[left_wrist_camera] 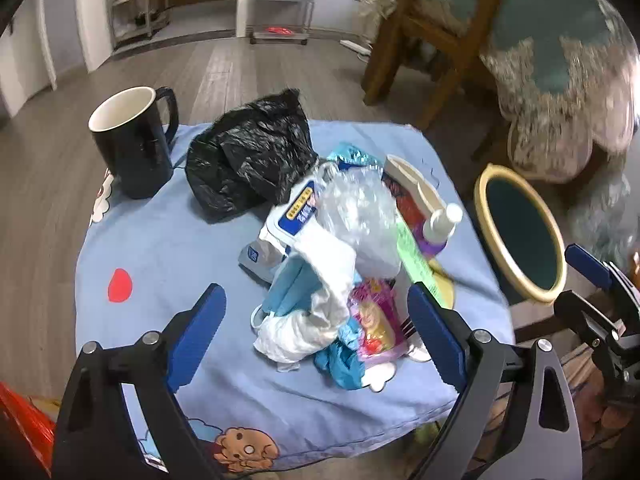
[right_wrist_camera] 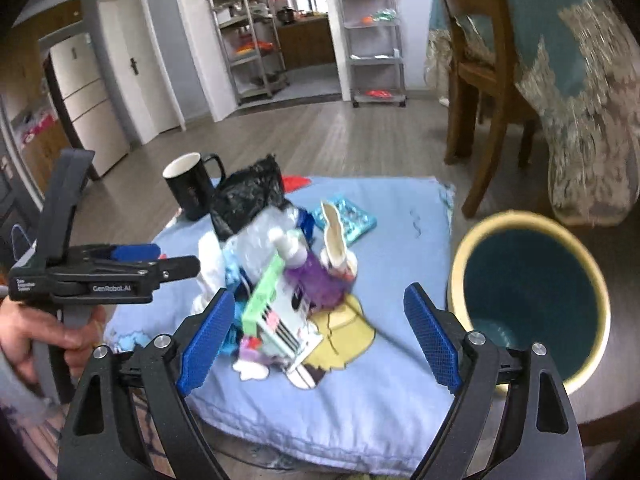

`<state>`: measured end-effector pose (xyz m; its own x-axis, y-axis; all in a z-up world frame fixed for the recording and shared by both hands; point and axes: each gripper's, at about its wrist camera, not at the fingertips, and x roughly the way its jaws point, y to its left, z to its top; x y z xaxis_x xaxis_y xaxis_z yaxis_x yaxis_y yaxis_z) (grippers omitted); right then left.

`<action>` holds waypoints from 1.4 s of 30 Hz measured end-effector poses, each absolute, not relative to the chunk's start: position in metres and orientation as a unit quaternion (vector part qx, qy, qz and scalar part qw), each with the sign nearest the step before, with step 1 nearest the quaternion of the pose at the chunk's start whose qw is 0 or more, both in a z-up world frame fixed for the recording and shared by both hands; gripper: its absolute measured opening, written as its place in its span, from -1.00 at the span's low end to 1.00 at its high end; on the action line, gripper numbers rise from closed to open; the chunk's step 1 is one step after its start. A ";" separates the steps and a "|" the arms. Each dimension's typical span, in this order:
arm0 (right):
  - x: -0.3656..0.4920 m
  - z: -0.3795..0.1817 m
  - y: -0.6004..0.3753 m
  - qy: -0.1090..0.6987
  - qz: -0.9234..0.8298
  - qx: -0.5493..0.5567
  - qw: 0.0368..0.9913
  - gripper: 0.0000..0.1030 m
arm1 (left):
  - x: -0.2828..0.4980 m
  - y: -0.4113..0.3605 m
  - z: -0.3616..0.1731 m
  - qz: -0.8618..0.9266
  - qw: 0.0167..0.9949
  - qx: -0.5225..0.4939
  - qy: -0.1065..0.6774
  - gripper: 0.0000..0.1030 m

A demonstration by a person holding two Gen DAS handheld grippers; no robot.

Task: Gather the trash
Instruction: 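Grasp the white tissue with the left tool from the pile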

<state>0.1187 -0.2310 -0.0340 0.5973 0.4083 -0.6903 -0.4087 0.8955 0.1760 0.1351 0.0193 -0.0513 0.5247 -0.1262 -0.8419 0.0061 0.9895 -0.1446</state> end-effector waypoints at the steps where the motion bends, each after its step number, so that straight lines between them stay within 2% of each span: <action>1: 0.118 -0.039 -0.232 0.393 0.225 0.005 0.892 0.68 | 0.135 0.018 -0.054 -0.036 0.870 -0.055 0.488 0.73; 7: 0.125 -0.053 -0.239 0.411 0.214 0.030 0.885 0.68 | 0.146 0.017 -0.083 -0.041 0.848 -0.064 0.524 0.53; 10: 0.127 -0.058 -0.241 0.419 0.212 0.039 0.882 0.68 | 0.150 0.009 -0.091 -0.055 0.843 -0.058 0.532 0.34; 14: 0.123 -0.062 -0.237 0.423 0.218 0.031 0.879 0.68 | 0.149 0.007 -0.095 -0.062 0.838 -0.052 0.539 -0.07; 15: 0.123 -0.062 -0.236 0.423 0.219 0.031 0.879 0.68 | 0.149 0.009 -0.095 -0.062 0.838 -0.056 0.539 -0.28; 16: 0.123 -0.062 -0.236 0.424 0.220 0.031 0.878 0.68 | 0.149 0.011 -0.095 -0.061 0.838 -0.058 0.538 -0.36; 18: 0.122 -0.062 -0.234 0.424 0.222 0.032 0.878 0.68 | 0.148 0.015 -0.095 -0.061 0.838 -0.063 0.539 -0.71; 20: 0.121 -0.061 -0.233 0.423 0.225 0.031 0.877 0.68 | 0.147 0.018 -0.093 -0.061 0.838 -0.065 0.538 -0.86; 31: 0.101 -0.051 -0.204 0.402 0.287 0.007 0.869 0.68 | 0.129 0.059 -0.062 -0.031 0.847 -0.148 0.509 -0.88; 42: 0.101 -0.059 -0.118 0.412 0.335 -0.050 0.846 0.66 | 0.125 0.105 -0.062 0.056 0.848 -0.202 0.486 -0.88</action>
